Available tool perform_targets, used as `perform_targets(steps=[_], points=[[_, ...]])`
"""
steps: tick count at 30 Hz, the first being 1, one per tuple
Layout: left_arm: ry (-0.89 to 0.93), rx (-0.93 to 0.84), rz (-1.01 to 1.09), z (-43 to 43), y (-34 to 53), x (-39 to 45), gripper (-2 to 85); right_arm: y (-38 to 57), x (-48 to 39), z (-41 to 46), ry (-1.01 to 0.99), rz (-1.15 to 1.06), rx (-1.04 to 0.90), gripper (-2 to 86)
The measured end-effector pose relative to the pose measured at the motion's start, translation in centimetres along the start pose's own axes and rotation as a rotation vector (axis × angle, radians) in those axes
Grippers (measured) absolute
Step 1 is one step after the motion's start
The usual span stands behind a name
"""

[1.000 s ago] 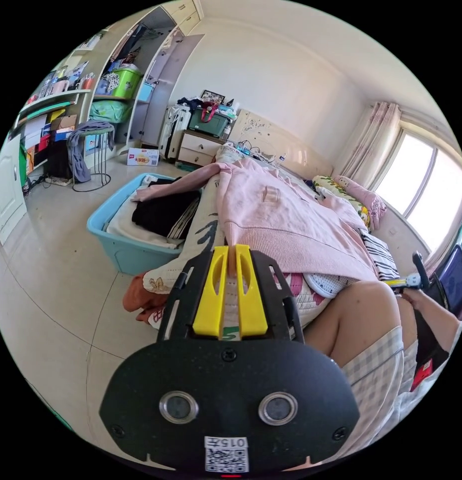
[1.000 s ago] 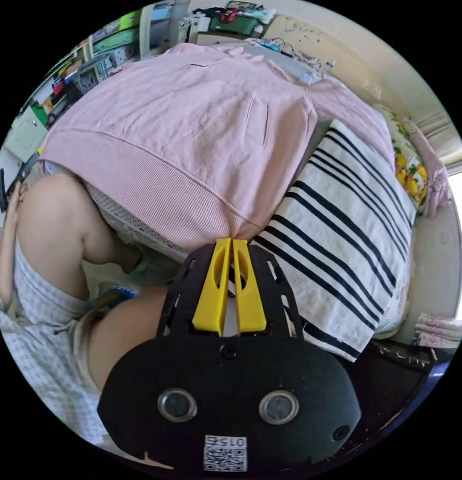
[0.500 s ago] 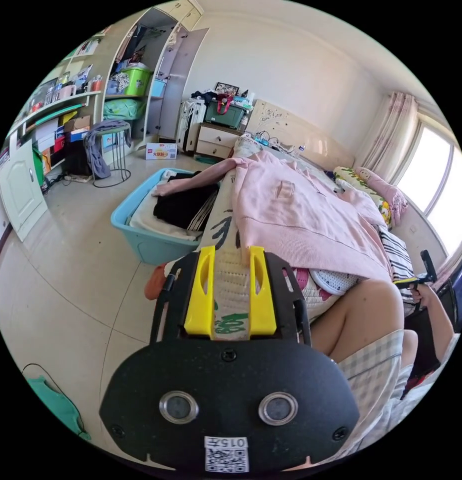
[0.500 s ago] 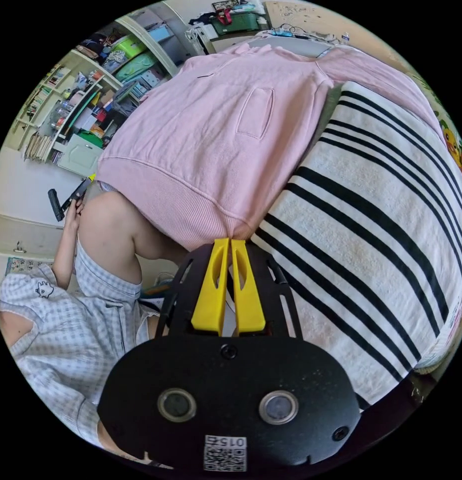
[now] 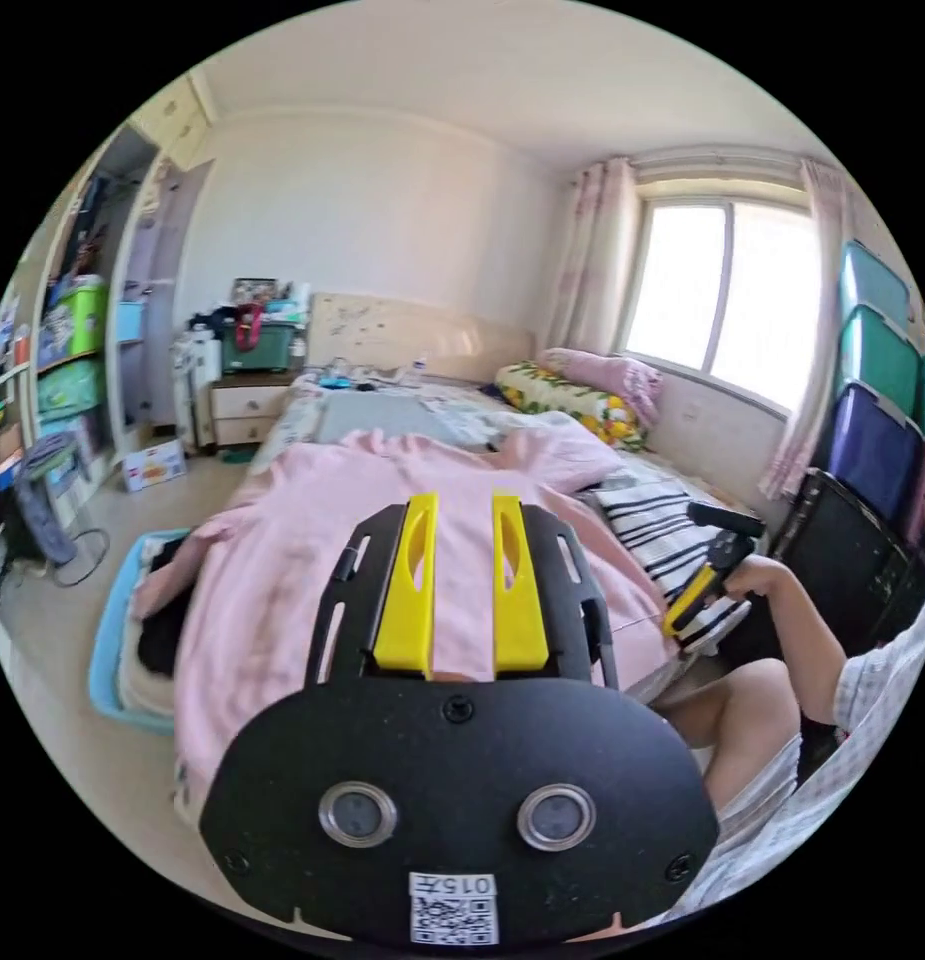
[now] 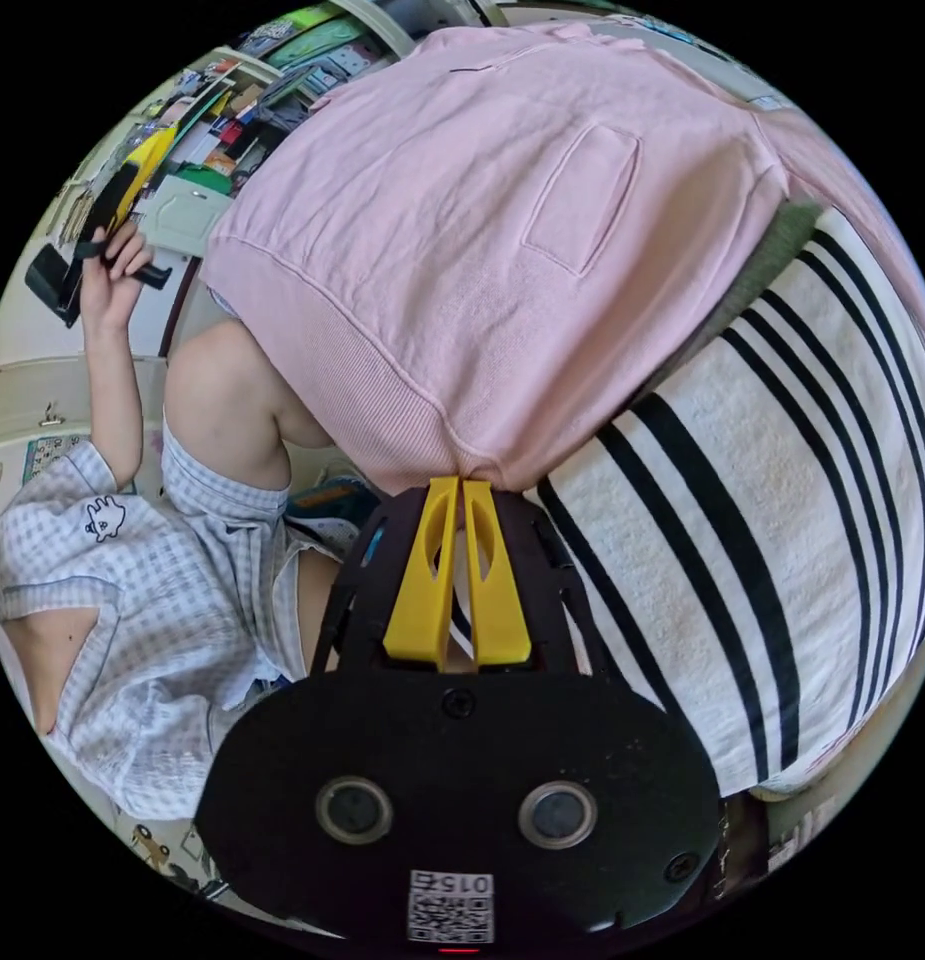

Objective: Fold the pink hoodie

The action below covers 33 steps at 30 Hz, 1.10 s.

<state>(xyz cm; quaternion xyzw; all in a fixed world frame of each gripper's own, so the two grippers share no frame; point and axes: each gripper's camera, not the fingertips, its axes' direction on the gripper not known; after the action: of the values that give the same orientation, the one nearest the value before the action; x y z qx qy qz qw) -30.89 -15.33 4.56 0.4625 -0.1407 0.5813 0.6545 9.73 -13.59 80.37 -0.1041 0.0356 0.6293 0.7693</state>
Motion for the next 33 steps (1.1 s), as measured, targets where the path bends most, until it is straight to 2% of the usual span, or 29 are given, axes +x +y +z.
perform_targets(steps=[4, 6, 9, 13, 17, 19, 21, 22, 24, 25, 27, 29, 30, 33], points=[[0.232, -0.162, 0.099, 10.4, -5.1, 5.9, 8.4, 2.1, 1.7, 3.0, -0.042, -0.021, 0.116, -0.9], [0.337, -0.316, 0.178, 17.0, -7.3, 9.7, 8.1, 4.9, 3.8, 5.3, -0.136, -0.01, 0.274, -1.0], [0.411, -0.455, 0.204, 23.2, -8.4, 12.7, 7.3, 6.4, 6.1, 8.2, -0.258, 0.017, 0.344, -0.9], [0.451, -0.528, 0.183, 27.6, -7.9, 14.1, 6.8, 6.8, 6.4, 10.9, -0.237, -0.033, 0.309, -0.8], [0.488, -0.619, 0.178, 30.0, -7.5, 16.0, 6.3, 9.5, 6.5, 13.3, -0.303, -0.079, 0.355, -0.3], [0.465, -0.681, 0.195, 31.4, -7.4, 17.1, 6.4, 11.8, 5.2, 12.8, -0.302, -0.186, 0.432, -0.3], [0.483, -0.758, 0.239, 33.3, -8.0, 18.4, 6.5, 15.7, 4.1, 10.2, -0.356, -0.377, 0.651, -0.2], [0.49, -0.774, 0.253, 33.7, -8.2, 18.7, 6.5, 16.7, 4.2, 9.4, -0.344, -0.387, 0.729, -0.2], [0.494, -0.803, 0.267, 34.8, -8.8, 19.4, 6.5, 20.2, 7.2, 6.1, -0.288, -0.227, 1.113, 0.3], [0.497, -0.804, 0.264, 35.0, -9.0, 19.5, 6.4, 20.9, 8.4, 5.5, -0.282, -0.158, 1.202, 0.5], [0.498, -0.809, 0.266, 35.5, -9.6, 20.1, 6.4, 22.5, 13.9, 3.7, -0.224, 0.145, 1.418, 2.5], [0.495, -0.817, 0.285, 35.8, -10.1, 20.7, 6.3, 22.2, 17.8, 2.8, -0.131, 0.342, 1.438, 5.0], [0.491, -0.823, 0.306, 36.0, -10.4, 21.1, 6.3, 21.4, 20.6, 2.6, -0.09, 0.491, 1.399, 5.6], [0.475, -0.829, 0.358, 36.3, -11.0, 22.3, 6.2, 18.9, 26.8, 3.3, -0.062, 0.739, 1.289, 7.5]])
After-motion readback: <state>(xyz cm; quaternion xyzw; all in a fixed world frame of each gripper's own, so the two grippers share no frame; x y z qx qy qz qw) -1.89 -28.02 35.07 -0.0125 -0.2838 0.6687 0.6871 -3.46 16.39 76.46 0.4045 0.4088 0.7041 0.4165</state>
